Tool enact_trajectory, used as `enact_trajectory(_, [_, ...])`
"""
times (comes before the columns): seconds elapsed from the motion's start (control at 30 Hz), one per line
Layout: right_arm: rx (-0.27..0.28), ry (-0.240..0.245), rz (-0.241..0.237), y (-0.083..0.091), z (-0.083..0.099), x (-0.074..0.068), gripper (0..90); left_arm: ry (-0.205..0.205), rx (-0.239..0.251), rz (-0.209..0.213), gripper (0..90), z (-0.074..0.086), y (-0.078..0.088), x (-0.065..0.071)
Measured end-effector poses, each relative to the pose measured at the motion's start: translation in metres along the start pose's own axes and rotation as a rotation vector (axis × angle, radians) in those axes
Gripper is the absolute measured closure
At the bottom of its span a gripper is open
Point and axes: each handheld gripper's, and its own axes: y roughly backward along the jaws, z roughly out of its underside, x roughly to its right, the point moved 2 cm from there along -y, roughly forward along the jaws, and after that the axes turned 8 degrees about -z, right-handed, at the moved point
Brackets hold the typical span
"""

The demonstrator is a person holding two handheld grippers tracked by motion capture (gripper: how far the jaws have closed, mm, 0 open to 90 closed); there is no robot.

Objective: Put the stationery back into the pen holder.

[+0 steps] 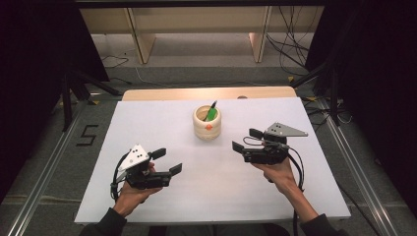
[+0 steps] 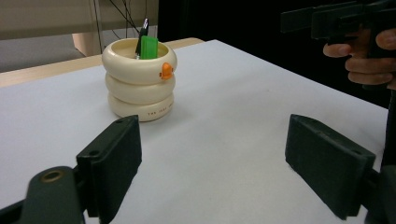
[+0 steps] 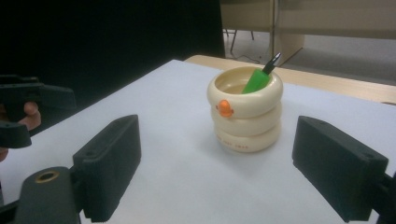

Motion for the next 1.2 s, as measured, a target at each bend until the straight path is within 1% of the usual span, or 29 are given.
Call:
enact_trajectory(0.1, [0.000,-0.009,-0.004,0.002,0.003,0.000,16.4,-0.007,-0.004,0.001,17.9,0.000,0.000,0.000])
enact_trajectory(0.2, [-0.016,-0.002,-0.009,0.004,0.011,-0.001,16.4,-0.004,-0.002,0.002,18.0,0.001,0.000,0.000])
enact_trajectory(0.4, [-0.016,0.007,-0.011,0.009,0.019,-0.005,16.3,-0.005,0.000,0.007,18.0,0.001,0.000,0.001])
enact_trajectory(0.5, [-0.017,0.003,-0.012,0.013,0.024,-0.007,16.3,-0.010,0.000,0.008,18.0,0.001,0.001,0.001])
enact_trajectory(0.63, [-0.028,0.013,-0.002,0.017,0.031,-0.009,16.3,-0.003,0.002,0.005,17.9,0.001,0.002,0.000])
enact_trajectory(0.8, [-0.031,0.002,-0.001,0.023,0.043,-0.011,16.3,-0.015,-0.002,0.007,18.0,0.001,0.002,0.002])
enact_trajectory(0.83, [-0.031,0.002,-0.001,0.023,0.043,-0.011,16.3,-0.015,-0.003,0.009,18.0,0.001,0.002,0.002])
enact_trajectory(0.97, [-0.025,0.005,0.004,0.030,0.049,-0.012,16.4,-0.015,-0.003,0.015,17.9,0.001,0.002,0.003])
enact_trajectory(1.0, [-0.024,0.011,0.009,0.033,0.052,-0.012,16.4,-0.016,-0.004,0.016,18.0,0.001,0.002,0.003])
enact_trajectory(1.1, [-0.028,0.018,0.019,0.037,0.056,-0.012,16.4,-0.023,-0.009,0.017,18.0,0.002,0.002,0.003])
enact_trajectory(1.17, [-0.028,0.012,0.024,0.040,0.060,-0.011,16.4,-0.022,-0.009,0.017,17.9,0.002,0.002,0.003])
enact_trajectory(1.2, [-0.026,-0.001,0.025,0.042,0.063,-0.011,16.4,-0.022,-0.008,0.018,18.0,0.002,0.002,0.003])
